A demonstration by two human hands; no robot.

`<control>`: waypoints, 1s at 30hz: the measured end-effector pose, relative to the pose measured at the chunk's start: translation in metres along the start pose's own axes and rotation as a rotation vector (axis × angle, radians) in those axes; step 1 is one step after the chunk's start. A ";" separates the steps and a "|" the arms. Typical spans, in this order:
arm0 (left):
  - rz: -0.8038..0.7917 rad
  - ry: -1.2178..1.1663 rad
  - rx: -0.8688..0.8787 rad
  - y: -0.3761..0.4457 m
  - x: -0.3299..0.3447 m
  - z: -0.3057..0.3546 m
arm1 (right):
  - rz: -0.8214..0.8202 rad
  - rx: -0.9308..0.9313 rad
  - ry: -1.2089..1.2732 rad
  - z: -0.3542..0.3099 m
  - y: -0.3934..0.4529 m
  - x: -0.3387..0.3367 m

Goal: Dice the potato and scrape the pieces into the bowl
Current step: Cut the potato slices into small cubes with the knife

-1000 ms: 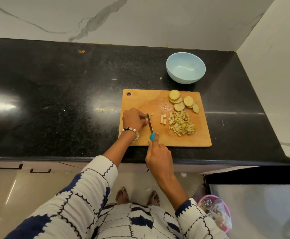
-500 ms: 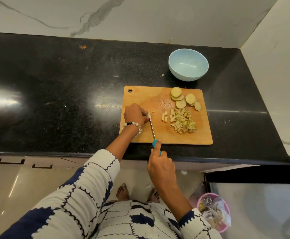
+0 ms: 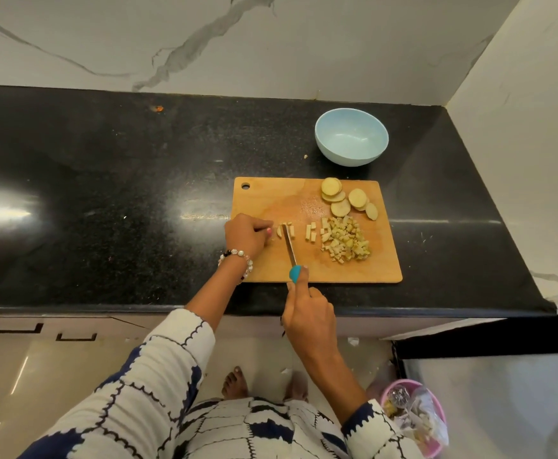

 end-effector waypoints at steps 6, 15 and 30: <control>0.101 -0.112 -0.011 -0.005 0.001 -0.006 | -0.155 -0.032 -0.121 -0.012 0.005 0.007; 0.102 -0.076 -0.006 -0.004 0.007 -0.002 | -0.085 0.173 -0.166 0.020 0.020 -0.008; 0.089 0.012 0.084 -0.004 0.025 0.016 | 0.184 0.180 -0.100 0.051 0.022 -0.041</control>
Point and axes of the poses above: each hand's wrist, its own y-axis towards the middle knuckle, its own x-axis out of the palm, z = x × y, the point moved 5 cm from there along y, towards the middle knuckle, and after that the axes turned 2 degrees about z, right-handed, at the moved point
